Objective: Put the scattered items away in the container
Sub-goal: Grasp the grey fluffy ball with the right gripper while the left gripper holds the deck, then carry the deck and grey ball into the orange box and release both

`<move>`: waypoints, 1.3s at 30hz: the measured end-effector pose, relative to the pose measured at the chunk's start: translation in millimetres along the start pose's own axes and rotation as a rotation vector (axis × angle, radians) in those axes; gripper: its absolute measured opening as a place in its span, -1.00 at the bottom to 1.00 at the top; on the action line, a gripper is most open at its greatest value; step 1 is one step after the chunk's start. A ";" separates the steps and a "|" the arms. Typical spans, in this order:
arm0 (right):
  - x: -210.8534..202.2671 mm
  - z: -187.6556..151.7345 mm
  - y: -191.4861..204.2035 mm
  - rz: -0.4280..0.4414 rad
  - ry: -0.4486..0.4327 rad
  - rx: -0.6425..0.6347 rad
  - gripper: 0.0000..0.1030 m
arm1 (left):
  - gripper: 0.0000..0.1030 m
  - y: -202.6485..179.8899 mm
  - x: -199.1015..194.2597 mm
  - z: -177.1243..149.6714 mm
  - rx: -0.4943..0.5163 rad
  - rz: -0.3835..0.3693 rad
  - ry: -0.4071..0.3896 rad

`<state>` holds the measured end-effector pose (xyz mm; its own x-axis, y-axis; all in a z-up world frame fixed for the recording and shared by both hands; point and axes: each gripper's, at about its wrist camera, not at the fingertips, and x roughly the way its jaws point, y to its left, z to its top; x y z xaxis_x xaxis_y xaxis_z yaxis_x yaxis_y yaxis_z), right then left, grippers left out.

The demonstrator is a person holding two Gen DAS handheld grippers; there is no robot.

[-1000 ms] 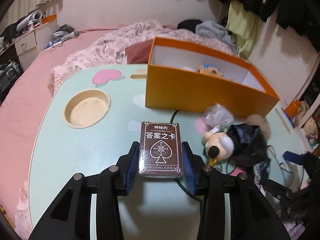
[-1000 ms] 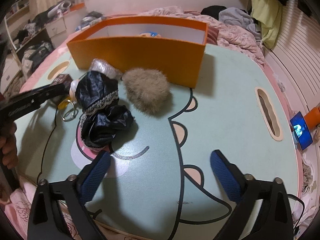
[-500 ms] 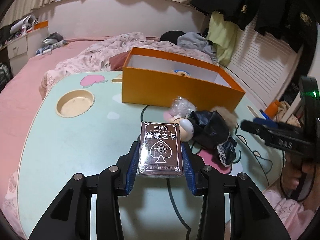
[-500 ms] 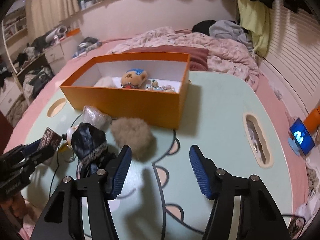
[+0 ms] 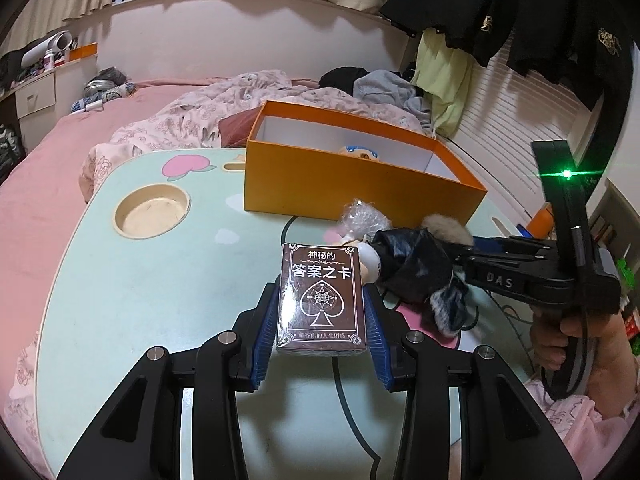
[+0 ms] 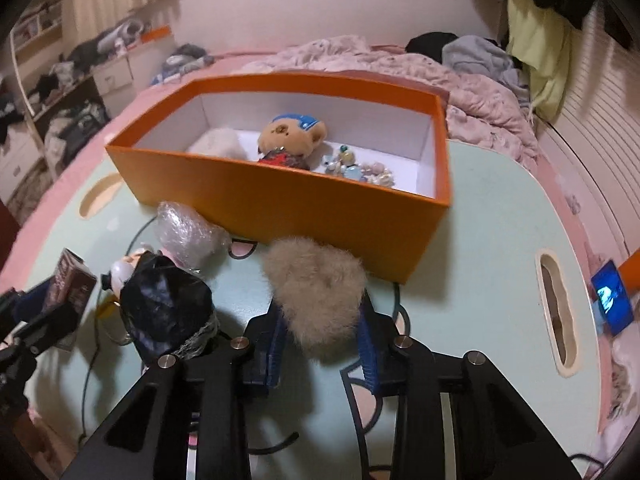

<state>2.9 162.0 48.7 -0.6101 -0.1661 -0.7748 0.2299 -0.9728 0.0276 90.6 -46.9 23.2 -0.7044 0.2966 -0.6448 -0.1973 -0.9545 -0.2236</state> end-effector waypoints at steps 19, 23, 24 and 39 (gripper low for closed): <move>-66.0 -18.0 8.8 0.122 -0.082 -0.010 -0.41 | -0.18 -18.2 -10.9 18.8 0.044 -0.037 -0.026; -65.1 -7.1 8.1 0.132 -0.084 0.002 -0.41 | -0.18 -25.5 -3.5 34.8 0.059 -0.059 -0.018; -65.1 -3.0 7.0 0.135 -0.085 0.007 -0.41 | -0.18 -27.4 -0.7 41.0 0.064 -0.070 -0.019; -26.9 90.1 -17.9 0.073 -0.087 0.038 -0.41 | -0.18 -34.7 68.9 143.9 0.099 -0.083 -0.025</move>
<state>-53.1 169.4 125.9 -0.6569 -0.2482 -0.7120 0.2483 -0.9628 0.1065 -49.2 2.4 91.8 -0.6996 0.3747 -0.6084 -0.3208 -0.9255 -0.2011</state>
